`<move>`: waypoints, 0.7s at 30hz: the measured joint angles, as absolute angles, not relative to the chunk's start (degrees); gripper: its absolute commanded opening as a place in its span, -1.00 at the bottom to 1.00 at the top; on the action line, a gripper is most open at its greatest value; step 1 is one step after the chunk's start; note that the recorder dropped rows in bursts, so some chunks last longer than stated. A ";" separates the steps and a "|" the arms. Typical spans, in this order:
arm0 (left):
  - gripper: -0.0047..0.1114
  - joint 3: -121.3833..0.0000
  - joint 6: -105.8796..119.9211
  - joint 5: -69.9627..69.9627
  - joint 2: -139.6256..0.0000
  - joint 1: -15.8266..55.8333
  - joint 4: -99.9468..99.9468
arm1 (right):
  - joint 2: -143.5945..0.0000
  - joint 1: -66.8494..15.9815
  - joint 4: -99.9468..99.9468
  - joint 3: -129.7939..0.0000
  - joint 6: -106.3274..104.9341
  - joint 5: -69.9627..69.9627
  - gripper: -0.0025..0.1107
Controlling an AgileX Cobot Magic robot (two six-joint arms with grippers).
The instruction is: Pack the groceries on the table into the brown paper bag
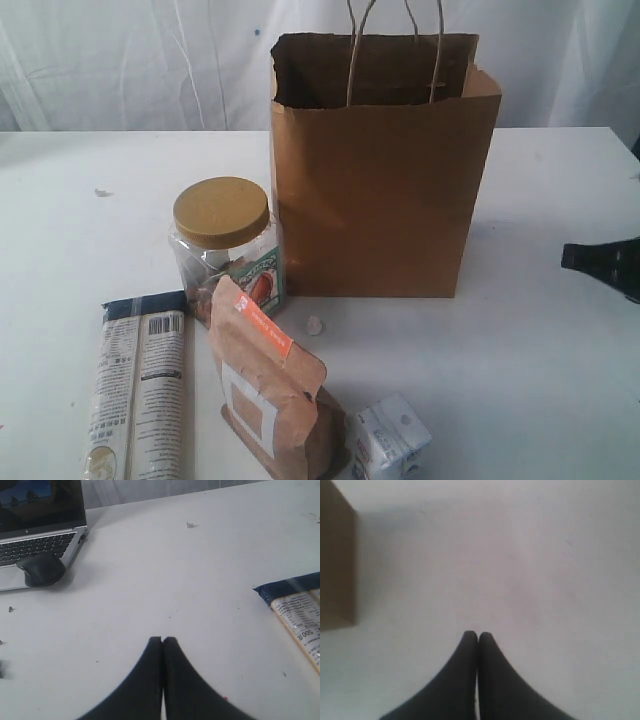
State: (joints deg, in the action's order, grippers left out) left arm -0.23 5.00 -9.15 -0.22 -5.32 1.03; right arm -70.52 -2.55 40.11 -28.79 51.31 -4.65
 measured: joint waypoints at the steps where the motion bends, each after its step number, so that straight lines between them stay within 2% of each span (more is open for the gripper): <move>1: -0.92 -0.23 5.00 -9.15 -0.22 -5.32 1.03 | -67.24 -2.55 39.71 -27.16 51.35 -2.18 -0.96; 6: -0.92 -0.23 5.00 -9.15 -0.22 -5.32 1.03 | -49.08 -2.55 38.83 -16.28 51.39 11.18 -0.96; 11: -0.92 -0.23 5.00 -9.15 -0.22 -5.32 1.03 | -32.70 -2.55 40.85 -8.78 51.48 17.59 -0.96; 16: -0.92 -0.23 5.00 -9.15 -0.22 -5.32 1.03 | -22.83 -2.51 41.54 -4.34 51.48 19.05 -0.96; 21: -0.92 -0.23 5.00 -9.15 -0.22 -5.32 1.03 | -19.97 -2.42 45.36 -2.87 51.38 20.28 -0.96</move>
